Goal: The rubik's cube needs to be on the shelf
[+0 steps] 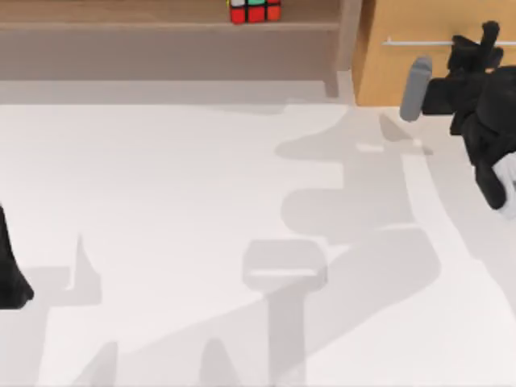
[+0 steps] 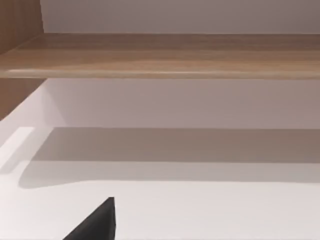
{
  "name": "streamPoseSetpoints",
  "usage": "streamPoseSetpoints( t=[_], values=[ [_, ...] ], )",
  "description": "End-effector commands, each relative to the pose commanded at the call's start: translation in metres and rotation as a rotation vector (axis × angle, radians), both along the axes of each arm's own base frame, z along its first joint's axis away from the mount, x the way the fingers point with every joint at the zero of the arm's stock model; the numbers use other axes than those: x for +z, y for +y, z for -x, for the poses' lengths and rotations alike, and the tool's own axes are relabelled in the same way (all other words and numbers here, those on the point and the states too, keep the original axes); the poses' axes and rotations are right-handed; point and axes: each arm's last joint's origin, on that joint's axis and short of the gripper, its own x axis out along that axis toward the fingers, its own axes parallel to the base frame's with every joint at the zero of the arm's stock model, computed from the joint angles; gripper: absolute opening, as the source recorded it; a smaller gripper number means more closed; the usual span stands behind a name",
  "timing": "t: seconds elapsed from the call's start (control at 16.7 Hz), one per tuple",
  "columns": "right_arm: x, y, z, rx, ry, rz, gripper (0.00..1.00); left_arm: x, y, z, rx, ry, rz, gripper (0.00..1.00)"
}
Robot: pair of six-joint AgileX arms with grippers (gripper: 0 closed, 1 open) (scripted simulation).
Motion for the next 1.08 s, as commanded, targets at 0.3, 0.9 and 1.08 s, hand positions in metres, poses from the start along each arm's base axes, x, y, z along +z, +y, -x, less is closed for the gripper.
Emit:
streamPoseSetpoints(
  t=[0.3, 0.9, 1.08],
  values=[
    [0.0, 0.0, 0.0, 0.0, 0.0, 0.0, 0.45, 0.0, 0.0, 0.0, 0.0, 0.0, 0.0, 1.0],
    [0.0, 0.0, 0.0, 0.0, 0.0, 0.0, 1.0, 0.0, 0.0, 0.0, 0.0, 0.0, 0.0, 1.0],
    [0.0, 0.0, 0.0, 0.0, 0.0, 0.0, 1.0, 0.0, 0.0, 0.0, 0.0, 0.0, 0.0, 1.0]
  ],
)
